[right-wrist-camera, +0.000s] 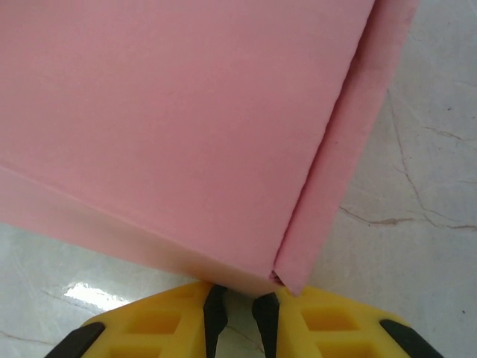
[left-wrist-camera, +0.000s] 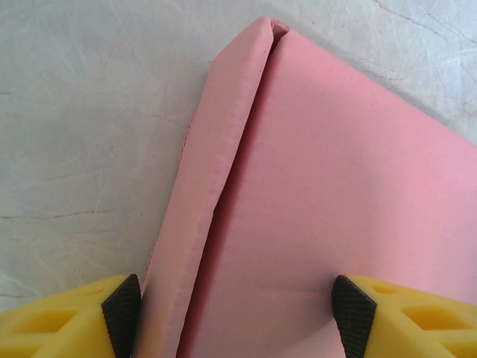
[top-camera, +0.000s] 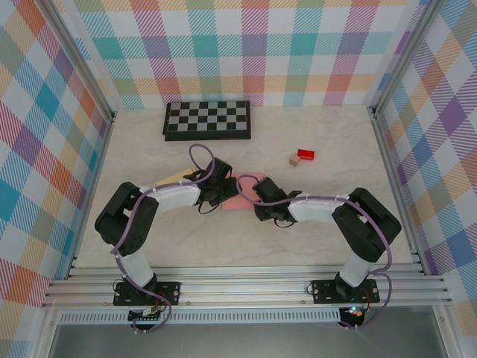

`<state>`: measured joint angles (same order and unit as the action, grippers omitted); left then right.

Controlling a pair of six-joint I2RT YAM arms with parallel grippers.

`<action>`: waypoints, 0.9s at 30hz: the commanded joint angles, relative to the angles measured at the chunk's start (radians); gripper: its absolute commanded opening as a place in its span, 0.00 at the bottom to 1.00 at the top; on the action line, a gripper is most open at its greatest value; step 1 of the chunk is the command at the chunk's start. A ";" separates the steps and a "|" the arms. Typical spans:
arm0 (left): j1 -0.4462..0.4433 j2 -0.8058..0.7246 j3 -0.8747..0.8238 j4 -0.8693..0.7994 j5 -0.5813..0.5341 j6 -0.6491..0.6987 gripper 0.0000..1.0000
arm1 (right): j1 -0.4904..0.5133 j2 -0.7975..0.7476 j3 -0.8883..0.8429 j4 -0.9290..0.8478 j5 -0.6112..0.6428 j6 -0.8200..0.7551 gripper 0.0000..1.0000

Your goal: Fold the paper box

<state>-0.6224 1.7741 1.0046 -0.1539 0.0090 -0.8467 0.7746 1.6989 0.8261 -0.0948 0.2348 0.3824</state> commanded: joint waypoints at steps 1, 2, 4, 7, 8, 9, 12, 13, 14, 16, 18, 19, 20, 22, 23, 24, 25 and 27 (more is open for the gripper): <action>-0.011 0.117 -0.054 -0.192 0.060 0.040 0.70 | -0.021 0.094 -0.016 0.249 -0.005 0.051 0.27; -0.011 0.119 -0.051 -0.198 0.056 0.042 0.70 | -0.023 0.085 -0.015 0.234 -0.005 0.057 0.28; -0.011 0.119 -0.043 -0.210 0.047 0.043 0.70 | -0.026 0.054 -0.008 0.181 -0.010 0.067 0.29; -0.012 0.115 -0.033 -0.229 0.026 0.043 0.70 | -0.028 -0.025 -0.010 0.100 -0.041 0.081 0.36; -0.011 0.114 -0.030 -0.234 0.018 0.041 0.70 | -0.028 -0.049 -0.011 0.072 -0.054 0.084 0.38; -0.011 0.113 -0.027 -0.237 0.013 0.038 0.70 | -0.029 -0.069 -0.008 0.044 -0.071 0.084 0.38; -0.011 0.112 -0.018 -0.246 0.004 0.029 0.70 | -0.029 -0.123 -0.008 -0.022 -0.095 0.093 0.39; -0.012 0.111 -0.018 -0.248 0.003 0.023 0.70 | -0.029 -0.138 -0.007 -0.045 -0.095 0.098 0.39; -0.011 0.109 -0.019 -0.248 0.000 0.015 0.70 | -0.029 -0.156 -0.006 -0.074 -0.095 0.105 0.39; -0.011 0.099 -0.023 -0.247 -0.006 -0.004 0.71 | -0.029 -0.193 -0.004 -0.122 -0.099 0.117 0.41; -0.011 0.082 -0.031 -0.245 -0.004 -0.026 0.71 | -0.029 -0.232 0.001 -0.182 -0.099 0.134 0.41; -0.012 0.073 -0.034 -0.244 0.004 -0.039 0.72 | -0.028 -0.246 0.004 -0.205 -0.100 0.142 0.41; -0.014 0.055 -0.040 -0.239 0.014 -0.054 0.72 | -0.029 -0.260 0.008 -0.234 -0.099 0.152 0.41; -0.026 0.024 -0.046 -0.236 0.020 -0.082 0.73 | -0.029 -0.274 0.018 -0.278 -0.109 0.173 0.40; -0.034 0.006 -0.043 -0.240 0.015 -0.091 0.73 | -0.029 -0.275 0.023 -0.295 -0.126 0.190 0.38; -0.042 -0.009 -0.039 -0.246 0.007 -0.099 0.74 | -0.029 -0.275 0.022 -0.300 -0.146 0.210 0.35; -0.047 -0.017 -0.034 -0.253 -0.002 -0.102 0.74 | -0.029 -0.273 0.019 -0.294 -0.158 0.228 0.31; -0.052 -0.021 -0.021 -0.271 -0.018 -0.103 0.73 | -0.029 -0.269 -0.012 -0.232 -0.166 0.261 0.24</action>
<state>-0.6502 1.7447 1.0161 -0.2329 0.0063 -0.9318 0.7467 1.4334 0.8223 -0.3241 0.1108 0.5705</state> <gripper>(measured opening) 0.735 0.257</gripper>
